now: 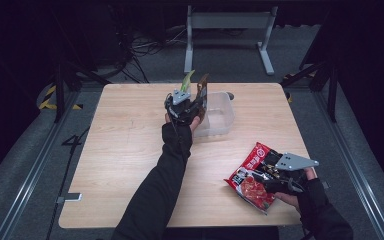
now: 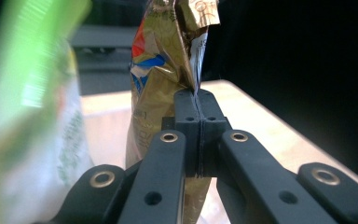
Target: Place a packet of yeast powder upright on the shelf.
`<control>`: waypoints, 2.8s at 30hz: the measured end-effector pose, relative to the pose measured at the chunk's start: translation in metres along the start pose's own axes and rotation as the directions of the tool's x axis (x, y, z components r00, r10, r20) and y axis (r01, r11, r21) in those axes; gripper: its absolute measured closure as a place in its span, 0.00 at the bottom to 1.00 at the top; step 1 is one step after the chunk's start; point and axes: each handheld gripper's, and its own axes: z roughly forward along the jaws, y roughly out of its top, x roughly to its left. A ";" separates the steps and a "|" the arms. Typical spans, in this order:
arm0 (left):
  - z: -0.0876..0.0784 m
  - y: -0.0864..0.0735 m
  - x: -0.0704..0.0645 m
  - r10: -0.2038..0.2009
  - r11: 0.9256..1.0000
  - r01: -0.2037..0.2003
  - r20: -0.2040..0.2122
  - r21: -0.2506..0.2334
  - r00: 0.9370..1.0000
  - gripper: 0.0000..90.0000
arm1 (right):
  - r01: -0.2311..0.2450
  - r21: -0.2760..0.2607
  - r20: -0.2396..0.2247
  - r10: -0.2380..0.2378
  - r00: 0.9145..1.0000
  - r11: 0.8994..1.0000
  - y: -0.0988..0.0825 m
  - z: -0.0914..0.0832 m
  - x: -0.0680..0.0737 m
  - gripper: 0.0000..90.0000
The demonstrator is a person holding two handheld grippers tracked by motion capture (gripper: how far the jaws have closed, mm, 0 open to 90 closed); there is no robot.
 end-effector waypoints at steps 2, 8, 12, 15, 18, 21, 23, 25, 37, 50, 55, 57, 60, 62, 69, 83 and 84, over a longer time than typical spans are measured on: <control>0.002 -0.003 0.002 -0.010 1.000 0.009 0.013 0.024 1.000 0.99 | -0.001 0.000 0.001 0.001 1.000 1.000 0.000 0.000 -0.001 0.36; 0.001 -0.011 0.012 -0.016 0.999 0.016 0.001 0.046 1.000 0.98 | -0.001 -0.001 0.000 0.001 1.000 1.000 0.000 -0.001 0.000 0.36; -0.005 -0.013 0.016 0.028 0.998 -0.028 0.006 0.063 1.000 0.98 | 0.001 0.002 -0.001 -0.001 1.000 1.000 0.000 0.000 0.000 0.36; -0.008 -0.016 0.014 0.084 0.994 -0.086 0.037 0.061 0.996 0.98 | -0.001 0.002 -0.003 0.001 1.000 1.000 0.000 0.000 0.001 0.36; -0.010 -0.019 0.014 0.126 0.988 -0.129 0.044 0.081 0.991 0.99 | 0.006 0.006 -0.002 -0.006 1.000 1.000 0.001 0.001 0.002 0.36; -0.008 -0.022 0.015 0.150 0.981 -0.155 0.051 0.118 0.987 0.85 | 0.009 0.014 -0.001 -0.009 1.000 1.000 0.000 0.002 0.003 0.36; -0.007 -0.027 0.012 0.210 0.964 -0.218 0.066 0.153 0.975 0.90 | 0.010 0.014 -0.002 -0.010 1.000 1.000 0.001 0.002 0.003 0.36; -0.006 -0.031 0.011 0.233 0.955 -0.245 0.091 0.167 0.968 0.90 | 0.007 0.014 -0.001 -0.007 1.000 1.000 0.001 0.002 0.002 0.36; -0.002 -0.051 0.005 0.270 0.915 -0.300 0.143 0.271 0.952 0.74 | 0.013 0.031 -0.003 -0.013 1.000 0.999 0.000 0.004 0.004 0.36; -0.004 -0.047 -0.008 0.277 0.924 -0.300 0.125 0.238 0.953 0.65 | 0.013 0.033 -0.001 -0.013 1.000 0.999 0.000 0.003 0.003 0.37; 0.008 -0.054 -0.006 0.262 0.915 -0.279 0.095 0.293 0.960 0.71 | 0.014 0.040 -0.003 -0.014 1.000 0.999 0.000 0.004 0.004 0.37; 0.007 -0.054 -0.005 0.277 0.907 -0.285 0.071 0.310 0.958 0.82 | 0.011 0.038 -0.001 -0.011 1.000 0.999 -0.001 0.004 0.003 0.37; 0.006 -0.053 0.002 0.253 0.909 -0.264 0.075 0.323 0.964 0.92 | 0.008 0.040 -0.001 -0.008 1.000 0.999 -0.001 0.004 0.003 0.37; 0.006 -0.052 0.006 0.235 0.910 -0.250 0.087 0.331 0.968 0.94 | 0.014 0.043 0.000 -0.014 1.000 0.999 -0.001 0.005 0.003 0.37; 0.013 -0.051 0.005 0.250 0.897 -0.262 0.081 0.357 0.965 0.95 | 0.015 0.052 -0.005 -0.015 1.000 0.999 -0.001 0.007 0.005 0.36; 0.000 -0.048 0.005 0.302 0.894 -0.329 0.135 0.303 0.944 0.72 | -0.004 0.030 -0.003 0.004 1.000 1.000 -0.001 0.000 0.001 0.35; -0.005 -0.048 0.004 0.309 0.895 -0.339 0.145 0.290 0.940 0.71 | -0.007 0.024 0.001 0.007 1.000 1.000 -0.001 0.000 -0.001 0.35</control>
